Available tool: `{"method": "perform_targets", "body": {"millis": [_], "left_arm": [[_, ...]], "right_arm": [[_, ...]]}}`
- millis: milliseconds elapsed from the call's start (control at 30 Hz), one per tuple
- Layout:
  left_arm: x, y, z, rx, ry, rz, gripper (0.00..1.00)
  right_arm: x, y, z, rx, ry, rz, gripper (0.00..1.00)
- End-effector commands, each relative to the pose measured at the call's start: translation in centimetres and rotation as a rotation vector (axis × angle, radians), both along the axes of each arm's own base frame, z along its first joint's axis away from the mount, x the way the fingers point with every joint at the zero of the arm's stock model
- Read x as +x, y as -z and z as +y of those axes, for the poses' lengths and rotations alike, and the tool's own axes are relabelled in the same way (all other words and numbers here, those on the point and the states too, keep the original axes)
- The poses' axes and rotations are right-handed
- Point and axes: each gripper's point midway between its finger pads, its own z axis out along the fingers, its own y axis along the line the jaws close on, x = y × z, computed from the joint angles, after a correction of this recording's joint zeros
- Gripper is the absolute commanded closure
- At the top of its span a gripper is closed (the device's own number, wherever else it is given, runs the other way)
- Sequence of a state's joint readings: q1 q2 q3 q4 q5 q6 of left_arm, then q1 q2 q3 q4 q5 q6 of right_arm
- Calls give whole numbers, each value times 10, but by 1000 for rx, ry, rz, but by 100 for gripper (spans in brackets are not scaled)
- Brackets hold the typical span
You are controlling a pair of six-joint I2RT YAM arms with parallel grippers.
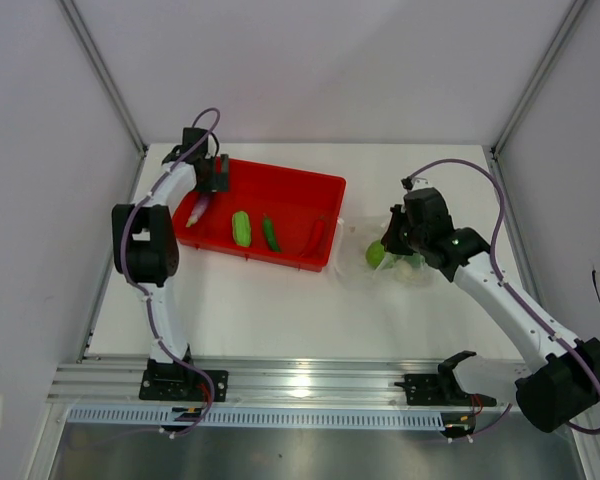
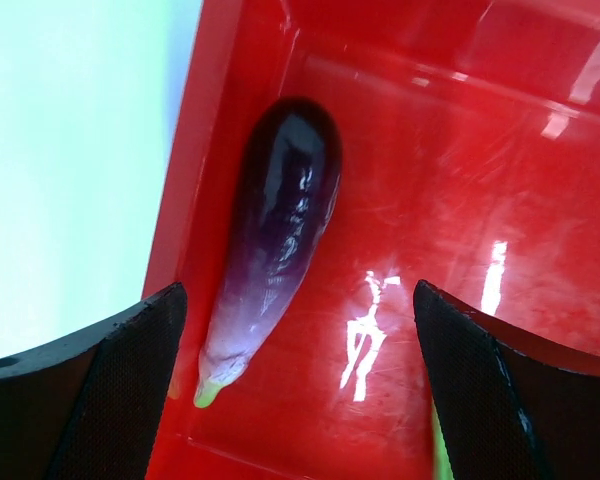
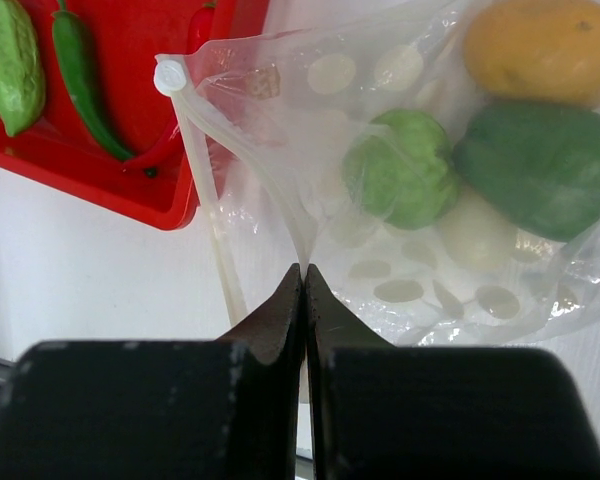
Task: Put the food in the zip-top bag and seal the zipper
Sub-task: Pick up the fake vegetable from the bin.
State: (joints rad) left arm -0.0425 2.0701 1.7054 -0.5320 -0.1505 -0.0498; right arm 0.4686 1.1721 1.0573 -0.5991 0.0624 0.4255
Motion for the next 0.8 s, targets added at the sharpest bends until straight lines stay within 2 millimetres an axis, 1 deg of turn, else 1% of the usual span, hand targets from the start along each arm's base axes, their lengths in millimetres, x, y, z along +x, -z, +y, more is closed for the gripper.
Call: {"method": "perform_targets", "body": {"millis": [0, 133, 300, 333, 367, 400, 500, 600, 667, 700, 733, 767], "left_arm": [[2, -3, 10, 50, 13, -6, 5], [-2, 10, 14, 69, -2, 37, 5], [-5, 22, 12, 73, -12, 89, 7], [-2, 20, 9, 79, -13, 83, 7], [-2, 24, 9, 92, -14, 98, 7], [-1, 23, 9, 102, -17, 98, 7], [0, 25, 14, 139, -39, 108, 7], [-2, 30, 15, 150, -26, 128, 4], [-2, 32, 13, 139, -12, 138, 4], [-2, 36, 11, 130, -6, 151, 5], [3, 34, 8, 119, 1, 147, 5], [3, 34, 7, 116, 5, 162, 5]], "right_arm": [[5, -7, 3, 26, -10, -37, 100], [4, -7, 7, 40, -17, -35, 100], [4, -11, 6, 48, -15, -44, 100], [4, -10, 6, 46, -14, -45, 100], [4, -10, 6, 46, -14, -45, 100], [4, -11, 6, 46, -14, -45, 100], [2, -14, 6, 44, -19, -44, 100], [2, -19, 3, 41, -10, -61, 100], [1, -20, 2, 42, -7, -60, 100], [1, -19, 1, 41, -3, -58, 100], [0, -19, 1, 45, -2, -56, 100], [0, -19, 2, 48, -3, -56, 100]]}}
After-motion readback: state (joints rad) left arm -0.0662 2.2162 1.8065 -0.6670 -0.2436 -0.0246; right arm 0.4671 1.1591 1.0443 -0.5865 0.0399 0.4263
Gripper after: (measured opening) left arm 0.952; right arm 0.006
